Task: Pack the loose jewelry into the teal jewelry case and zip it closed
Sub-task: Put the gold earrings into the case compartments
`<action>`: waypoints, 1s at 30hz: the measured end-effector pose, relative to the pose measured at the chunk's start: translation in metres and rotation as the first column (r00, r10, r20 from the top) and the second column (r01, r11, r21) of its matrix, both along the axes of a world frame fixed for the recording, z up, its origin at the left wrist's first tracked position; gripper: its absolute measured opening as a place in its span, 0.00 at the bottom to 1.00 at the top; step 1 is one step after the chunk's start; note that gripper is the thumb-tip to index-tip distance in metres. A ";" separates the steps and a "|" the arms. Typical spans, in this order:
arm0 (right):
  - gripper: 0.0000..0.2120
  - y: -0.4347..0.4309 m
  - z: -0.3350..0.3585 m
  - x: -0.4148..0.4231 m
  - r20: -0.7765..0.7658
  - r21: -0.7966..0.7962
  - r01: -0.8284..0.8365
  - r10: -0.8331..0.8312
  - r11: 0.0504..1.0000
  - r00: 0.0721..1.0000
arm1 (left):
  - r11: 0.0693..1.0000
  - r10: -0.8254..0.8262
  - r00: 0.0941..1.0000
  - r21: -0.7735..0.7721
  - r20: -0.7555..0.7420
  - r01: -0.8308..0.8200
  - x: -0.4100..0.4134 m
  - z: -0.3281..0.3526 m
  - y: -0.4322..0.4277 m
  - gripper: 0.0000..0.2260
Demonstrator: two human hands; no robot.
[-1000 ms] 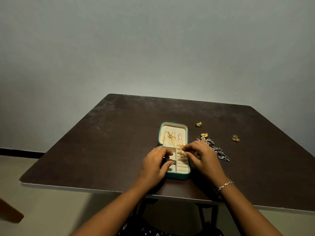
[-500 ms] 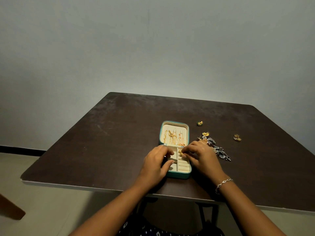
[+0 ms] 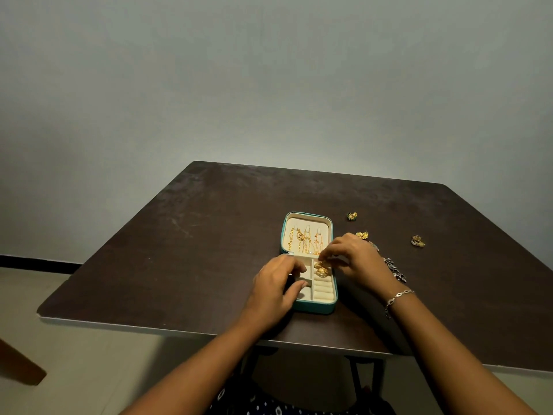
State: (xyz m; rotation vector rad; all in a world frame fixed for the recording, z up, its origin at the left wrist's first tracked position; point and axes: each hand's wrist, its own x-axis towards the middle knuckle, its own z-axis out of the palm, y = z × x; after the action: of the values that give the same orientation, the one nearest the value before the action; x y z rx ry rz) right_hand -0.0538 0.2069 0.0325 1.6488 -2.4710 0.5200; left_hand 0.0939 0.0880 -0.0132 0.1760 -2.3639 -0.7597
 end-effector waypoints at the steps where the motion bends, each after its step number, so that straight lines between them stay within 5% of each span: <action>1: 0.08 -0.001 0.001 0.000 -0.010 0.016 -0.012 0.012 1.000 1.000 | 1.000 0.000 1.000 0.001 0.002 0.000 0.000 0.000 0.000 0.06; 10: 0.11 -0.008 0.008 -0.005 -0.083 0.186 -0.082 0.098 0.979 0.992 | 1.000 -0.003 1.000 0.000 0.007 0.003 0.000 -0.002 -0.002 0.06; 30: 0.09 -0.005 0.005 -0.006 -0.061 0.151 -0.134 0.144 0.980 0.988 | 1.000 -0.007 1.000 0.003 0.014 0.007 0.000 -0.003 -0.003 0.06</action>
State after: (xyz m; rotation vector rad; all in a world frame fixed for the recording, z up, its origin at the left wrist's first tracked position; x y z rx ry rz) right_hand -0.0599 0.2017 0.0371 1.8703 -2.4066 0.2946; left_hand 0.0937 0.0853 -0.0161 0.1744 -2.3781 -0.7673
